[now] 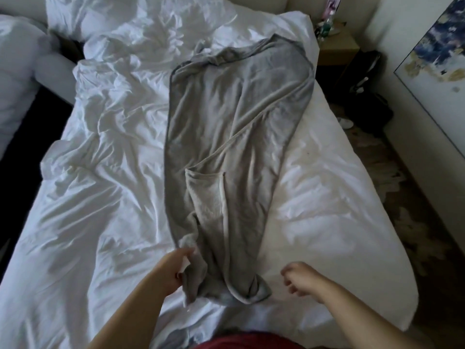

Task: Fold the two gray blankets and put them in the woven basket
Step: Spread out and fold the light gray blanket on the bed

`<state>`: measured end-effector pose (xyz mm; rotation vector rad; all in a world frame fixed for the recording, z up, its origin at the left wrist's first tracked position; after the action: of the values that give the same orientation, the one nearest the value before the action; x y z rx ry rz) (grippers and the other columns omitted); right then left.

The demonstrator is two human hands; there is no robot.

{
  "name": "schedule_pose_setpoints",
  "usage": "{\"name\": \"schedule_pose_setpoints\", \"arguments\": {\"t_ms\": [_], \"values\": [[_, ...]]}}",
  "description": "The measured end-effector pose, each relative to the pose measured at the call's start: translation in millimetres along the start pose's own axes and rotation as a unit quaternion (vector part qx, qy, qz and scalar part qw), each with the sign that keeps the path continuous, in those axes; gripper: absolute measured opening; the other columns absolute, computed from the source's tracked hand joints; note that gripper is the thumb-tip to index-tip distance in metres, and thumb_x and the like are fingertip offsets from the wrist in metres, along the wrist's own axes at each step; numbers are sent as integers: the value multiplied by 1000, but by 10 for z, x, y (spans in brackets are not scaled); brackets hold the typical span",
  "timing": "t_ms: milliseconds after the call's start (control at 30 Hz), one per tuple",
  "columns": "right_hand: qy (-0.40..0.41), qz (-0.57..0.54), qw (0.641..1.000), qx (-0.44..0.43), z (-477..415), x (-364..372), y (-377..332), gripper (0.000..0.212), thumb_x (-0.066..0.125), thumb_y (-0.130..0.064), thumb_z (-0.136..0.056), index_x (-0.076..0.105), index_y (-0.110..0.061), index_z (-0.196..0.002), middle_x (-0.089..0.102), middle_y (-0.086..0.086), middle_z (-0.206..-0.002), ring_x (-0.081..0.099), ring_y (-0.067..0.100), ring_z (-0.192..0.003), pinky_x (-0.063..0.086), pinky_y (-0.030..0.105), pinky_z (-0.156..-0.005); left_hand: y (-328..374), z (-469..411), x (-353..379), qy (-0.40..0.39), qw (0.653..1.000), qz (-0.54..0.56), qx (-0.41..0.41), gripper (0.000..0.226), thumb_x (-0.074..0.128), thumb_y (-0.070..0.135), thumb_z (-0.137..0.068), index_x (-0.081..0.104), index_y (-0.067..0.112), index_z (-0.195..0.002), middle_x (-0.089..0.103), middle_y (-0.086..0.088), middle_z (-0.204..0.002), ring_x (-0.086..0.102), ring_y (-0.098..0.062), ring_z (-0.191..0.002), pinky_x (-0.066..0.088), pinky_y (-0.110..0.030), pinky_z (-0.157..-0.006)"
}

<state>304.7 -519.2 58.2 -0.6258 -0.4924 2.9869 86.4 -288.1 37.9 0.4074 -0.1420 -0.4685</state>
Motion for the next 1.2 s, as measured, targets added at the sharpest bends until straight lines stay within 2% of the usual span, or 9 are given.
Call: {"name": "schedule_pose_setpoints", "arguments": {"t_ms": [133, 267, 400, 500, 567, 633, 867, 1033, 1200], "values": [[-2, -8, 1000, -25, -371, -178, -429, 20, 40, -8, -94, 59, -10, -99, 53, 6, -75, 49, 16, -56, 30, 21, -48, 152, -32, -75, 2, 997, 81, 17, 21, 59, 19, -89, 62, -1, -91, 65, -14, -62, 63, -22, -63, 47, -29, -62], [-20, 19, 998, -57, -828, -212, -1091, 20, 39, -8, -95, 55, -15, -86, 55, 3, -71, 50, 13, -53, 32, 20, -46, 214, 71, -243, -33, 993, 100, 63, 51, 55, 29, -85, 59, -21, -94, 57, -23, -71, 58, -26, -46, 47, -24, -50], [-3, 5, 996, -85, -1373, -103, -1831, 20, 42, -8, -96, 53, -16, -80, 53, 4, -68, 49, 11, -48, 34, 18, -43, 11, 117, -457, -20, 978, 208, 25, 62, 52, 46, -86, 69, -13, -89, 61, -21, -67, 59, -24, -59, 45, -26, -56], [64, -11, 991, -119, -1817, -25, -2259, 21, 54, -16, -91, 57, -2, -107, 58, 14, -84, 57, 28, -73, 46, 33, -62, -207, 147, -551, -22, 963, 268, 8, 61, 40, 47, -94, 77, 5, -71, 69, -11, -64, 66, -19, -56, 50, -21, -53], [70, -31, 991, -108, -2090, 84, -2395, 49, 64, -27, -86, 52, 1, -125, 60, 21, -116, 59, 36, -106, 51, 42, -89, -378, 177, -577, -27, 954, 297, -11, 54, 39, 43, -96, 76, 5, -91, 73, -14, -81, 71, -21, -68, 54, -22, -56], [48, -88, 992, -78, -2256, 230, -2438, 58, 71, -28, -82, 52, 1, -128, 60, 21, -125, 59, 35, -113, 48, 47, -99, -521, 212, -589, -28, 953, 302, -15, 46, 45, 39, -94, 72, 4, -105, 73, -14, -92, 72, -22, -77, 56, -24, -61], [29, -226, 970, -87, -1966, 313, -2485, 11, 55, -8, -78, 65, -13, -78, 66, 8, -85, 62, 25, -82, 54, 37, -77, -632, 384, -516, -60, 991, 112, -35, 46, 76, 6, -66, 56, -1, -106, 51, -20, -86, 49, -24, -66, 38, -29, -52], [27, -427, 891, -152, -1147, -183, -2587, 26, 42, 3, -77, 51, -13, -59, 54, -12, -40, 55, 8, -51, 43, 18, -50, 8, 586, -417, 24, 997, -5, 72, 21, 59, -5, -62, 64, 9, -78, 61, -11, -71, 58, -19, -61, 47, -28, -57], [-68, -597, 761, -244, 23, -979, -2682, 10, 54, -13, -63, 61, -20, -61, 64, -2, -72, 63, 15, -77, 47, 27, -95, 923, 913, -111, -25, 974, 61, 217, 40, 41, -15, -82, 67, 15, -82, 66, -3, -62, 60, -11, -48, 44, -17, -41]]}}
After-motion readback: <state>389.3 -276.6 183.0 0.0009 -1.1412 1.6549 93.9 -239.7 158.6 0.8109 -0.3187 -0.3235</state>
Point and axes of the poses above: each hand's wrist, its own z-axis away from the middle knuckle, its own x-axis out of the palm, y = z × x, the point moved 4 cm from there along -z, towards the middle knuckle
